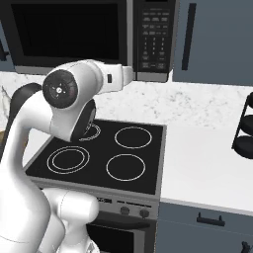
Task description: Open the microwave, place the bowl with waffle inside the microwave, then close the microwave door and turn it on.
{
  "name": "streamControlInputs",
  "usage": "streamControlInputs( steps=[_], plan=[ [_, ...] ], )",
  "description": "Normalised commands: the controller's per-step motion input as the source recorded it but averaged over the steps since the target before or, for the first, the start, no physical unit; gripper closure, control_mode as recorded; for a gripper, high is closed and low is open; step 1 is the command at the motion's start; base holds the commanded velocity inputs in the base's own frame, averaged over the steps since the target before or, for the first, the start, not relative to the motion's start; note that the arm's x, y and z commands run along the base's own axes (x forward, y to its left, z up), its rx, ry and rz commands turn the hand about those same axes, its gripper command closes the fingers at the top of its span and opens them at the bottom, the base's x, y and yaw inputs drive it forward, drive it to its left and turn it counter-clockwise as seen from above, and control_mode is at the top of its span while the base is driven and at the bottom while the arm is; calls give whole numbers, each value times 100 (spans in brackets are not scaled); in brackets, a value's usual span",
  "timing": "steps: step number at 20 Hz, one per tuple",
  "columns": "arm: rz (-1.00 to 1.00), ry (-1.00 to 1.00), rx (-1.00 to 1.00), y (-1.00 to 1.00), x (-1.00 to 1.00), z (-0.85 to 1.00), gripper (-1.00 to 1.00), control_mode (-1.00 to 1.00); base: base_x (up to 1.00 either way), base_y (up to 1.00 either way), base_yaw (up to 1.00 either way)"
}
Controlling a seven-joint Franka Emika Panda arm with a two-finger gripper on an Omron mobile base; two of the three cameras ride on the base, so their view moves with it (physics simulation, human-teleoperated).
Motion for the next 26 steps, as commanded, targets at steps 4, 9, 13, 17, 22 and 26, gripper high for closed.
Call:
streamControlInputs(
  steps=[4,9,13,17,22,26],
  plan=[
    [0,-15,1,-10,14,24,-100,-100,0,0,0],
    [-2,-11,5,0,54,33,-100,-100,0,0,0],
    [0,-3,13,-24,76,16,-100,-100,0,0,0],
    [0,0,9,-21,42,19,-100,-100,0,0,0],
    [0,0,4,-6,42,12,-100,-100,0,0,0],
    [0,3,0,0,54,0,-100,-100,0,0,0]
  ],
)
